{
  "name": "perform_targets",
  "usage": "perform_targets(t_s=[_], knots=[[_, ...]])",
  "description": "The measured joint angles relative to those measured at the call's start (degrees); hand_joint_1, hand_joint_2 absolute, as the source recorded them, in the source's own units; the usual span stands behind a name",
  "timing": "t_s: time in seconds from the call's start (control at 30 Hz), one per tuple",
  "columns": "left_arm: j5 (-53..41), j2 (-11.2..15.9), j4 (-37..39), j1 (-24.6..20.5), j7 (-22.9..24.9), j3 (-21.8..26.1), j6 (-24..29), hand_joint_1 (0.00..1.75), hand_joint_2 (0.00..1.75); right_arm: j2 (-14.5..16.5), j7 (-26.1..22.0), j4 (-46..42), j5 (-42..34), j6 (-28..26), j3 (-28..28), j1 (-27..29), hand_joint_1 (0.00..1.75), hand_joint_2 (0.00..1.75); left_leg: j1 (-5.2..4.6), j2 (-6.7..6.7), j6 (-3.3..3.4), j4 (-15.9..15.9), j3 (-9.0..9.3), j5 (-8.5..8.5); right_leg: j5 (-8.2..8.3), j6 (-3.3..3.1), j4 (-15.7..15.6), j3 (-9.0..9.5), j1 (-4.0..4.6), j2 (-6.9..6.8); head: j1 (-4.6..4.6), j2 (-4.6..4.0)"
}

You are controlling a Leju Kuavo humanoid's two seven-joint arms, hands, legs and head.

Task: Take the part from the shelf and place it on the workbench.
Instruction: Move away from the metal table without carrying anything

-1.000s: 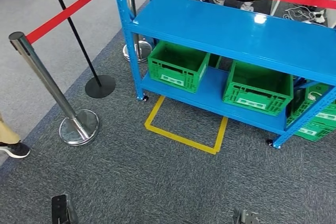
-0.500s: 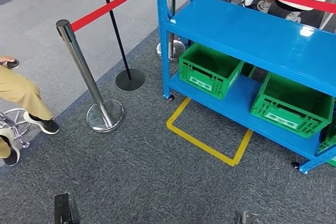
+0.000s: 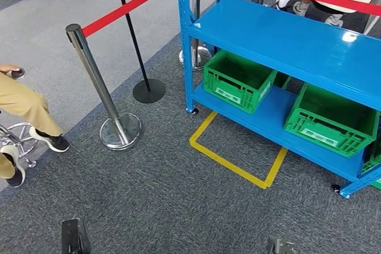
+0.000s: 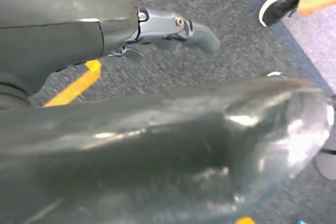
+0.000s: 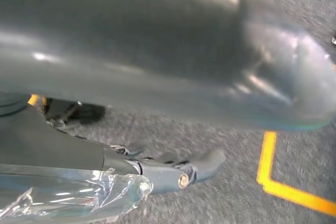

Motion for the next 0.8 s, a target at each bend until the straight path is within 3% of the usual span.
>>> perform_targets(t_s=[0.07,0.13,0.17,0.2,0.23,0.27,0.3,0.33,0.37,0.4,0.43,0.47,0.53,0.6,0.67,0.7,0.73,0.77,0.8], knots=[[0.1,0.0,-0.1,0.1,0.0,-0.2,0.0,0.00,0.00,-0.1,0.0,-0.1,-0.1,0.0,0.3,-0.2,0.00,0.00,0.21,0.49,0.53,-0.8,1.05,0.16,-2.48,0.29,2.9,-1.52,-0.11,-1.50,0.40,0.01],[0.3,0.1,-0.1,0.2,0.0,-0.2,0.0,0.00,0.00,-0.1,0.0,-0.2,-0.3,0.0,0.6,-0.4,0.00,0.00,0.35,1.08,0.43,-0.8,1.20,0.05,-6.33,0.83,9.2,-4.68,-0.53,-2.40,0.77,0.00],[0.3,0.1,-0.1,0.3,0.0,-0.3,0.0,0.00,0.00,-0.1,0.0,-0.2,-0.4,0.0,0.7,-0.3,0.00,0.00,0.52,1.29,0.21,-0.8,1.23,-0.06,-7.47,1.25,11.8,-6.18,-0.85,-2.56,0.77,-0.01],[0.3,0.1,-0.1,0.4,0.0,-0.3,0.0,0.00,0.00,-0.1,0.0,-0.2,-0.4,0.0,0.8,-0.1,0.00,0.00,0.83,1.39,-0.16,-0.7,1.29,-0.22,-7.55,1.70,12.8,-6.85,-1.23,-2.69,0.78,-0.01],[0.3,0.1,-0.1,0.5,0.0,-0.4,0.0,0.00,0.00,-0.1,0.0,-0.3,-0.5,0.0,0.8,0.1,0.00,0.00,1.25,1.43,-0.65,-0.5,1.38,-0.43,-6.56,2.27,11.7,-6.51,-1.71,-2.78,0.77,-0.01],[0.4,0.0,-0.1,0.6,0.0,-0.4,0.0,0.00,0.00,-0.2,0.0,-0.3,-0.5,0.0,0.8,0.2,0.00,0.00,1.77,1.41,-1.31,-0.1,1.43,-0.75,-4.64,3.05,8.7,-5.19,-2.33,-2.80,0.78,-0.01],[0.4,0.1,-0.2,0.6,0.0,-0.4,0.0,0.00,0.00,-0.2,0.0,-0.3,-0.5,0.0,0.8,0.3,0.00,0.00,2.28,1.35,-2.14,0.7,1.34,-1.25,-3.28,4.22,5.6,-3.69,-2.90,-2.28,0.86,-0.01],[0.4,0.3,-0.2,0.6,0.0,-0.4,0.0,0.00,0.00,-0.1,0.0,-0.3,-0.5,0.0,0.9,0.3,0.00,0.00,2.62,1.26,-2.99,1.7,1.06,-1.91,-3.10,4.89,3.1,-2.62,-3.28,-1.62,1.23,-0.01],[0.4,0.4,-0.2,0.6,0.0,-0.4,0.0,0.00,0.00,-0.1,0.0,-0.3,-0.5,0.0,0.9,0.4,0.00,0.00,2.78,1.19,-3.75,2.8,0.59,-2.64,-3.46,4.80,2.0,-1.97,-3.53,-1.06,1.51,-0.01],[0.4,0.5,-0.2,0.7,0.0,-0.4,0.0,0.00,0.00,-0.1,0.0,-0.3,-0.6,0.0,0.9,0.5,0.00,0.00,2.82,1.12,-4.34,3.7,0.23,-3.31,-4.46,4.12,2.2,-2.06,-3.50,-0.61,1.55,-0.01],[0.4,0.5,-0.3,0.7,0.0,-0.5,0.0,0.00,0.00,-0.1,0.0,-0.3,-0.6,0.0,1.0,0.7,0.00,0.00,2.81,1.10,-4.73,4.2,0.01,-3.83,-5.16,2.74,2.8,-2.20,-3.42,-0.73,1.50,-0.01],[0.4,0.5,-0.3,0.7,0.0,-0.5,0.0,0.00,0.00,-0.1,0.0,-0.4,-0.7,0.0,1.1,0.8,0.00,0.00,2.83,1.17,-4.98,4.4,-0.06,-4.15,-5.15,1.72,3.4,-2.01,-3.35,-0.89,1.07,0.00],[0.4,0.3,-0.4,0.5,0.0,-0.6,0.0,0.00,0.00,-0.1,0.0,-0.5,-0.8,0.0,1.2,1.0,0.00,0.00,2.61,2.83,-4.89,6.6,-1.19,-3.68,-5.61,0.69,3.5,-1.00,-3.04,-1.26,0.12,0.00],[0.4,0.2,-0.5,0.2,0.0,-0.6,0.0,0.00,0.00,-0.2,-0.1,-0.5,-1.0,0.0,1.3,1.1,0.00,0.00,1.99,5.13,-4.16,13.0,-5.59,-3.27,-6.25,-0.02,2.4,0.88,-2.47,-1.89,-0.68,-0.01],[0.5,0.2,-0.6,0.3,0.0,-0.7,0.0,0.00,0.00,-0.2,-0.1,-0.5,-1.2,0.0,1.3,1.2,0.00,0.00,1.21,5.89,-3.26,19.5,-11.36,-5.20,-7.06,-0.51,0.9,3.28,-1.89,-2.43,-0.93,-0.01],[0.5,0.2,-0.6,0.4,0.0,-0.8,0.0,0.00,0.00,-0.2,-0.1,-0.5,-1.3,0.0,1.4,1.2,0.00,0.00,0.70,5.93,-2.72,20.8,-13.43,-6.60,-7.57,-0.66,0.0,4.72,-1.71,-2.55,-0.98,-0.01],[0.6,0.2,-0.6,0.6,0.0,-0.8,0.0,0.00,0.00,-0.2,-0.1,-0.5,-1.4,0.0,1.4,1.3,0.00,0.00,0.12,5.93,-2.11,20.5,-14.58,-7.60,-8.14,-0.77,-0.9,6.25,-1.59,-2.59,-1.01,-0.01],[0.6,0.2,-0.6,0.7,0.0,-0.9,0.0,0.00,0.00,-0.2,-0.1,-0.5,-1.4,0.0,1.4,1.4,0.00,0.00,-0.51,5.93,-1.46,18.5,-14.85,-7.50,-8.76,-0.80,-1.8,7.85,-1.54,-2.59,-1.06,-0.01],[0.6,0.2,-0.6,0.8,0.0,-0.9,0.0,0.00,0.00,-0.2,-0.1,-0.5,-1.5,-0.1,1.6,1.4,0.00,0.00,-1.21,5.95,-0.67,15.3,-14.55,-5.36,-9.41,-0.79,-2.9,9.56,-1.51,-2.62,-1.14,-0.01]])
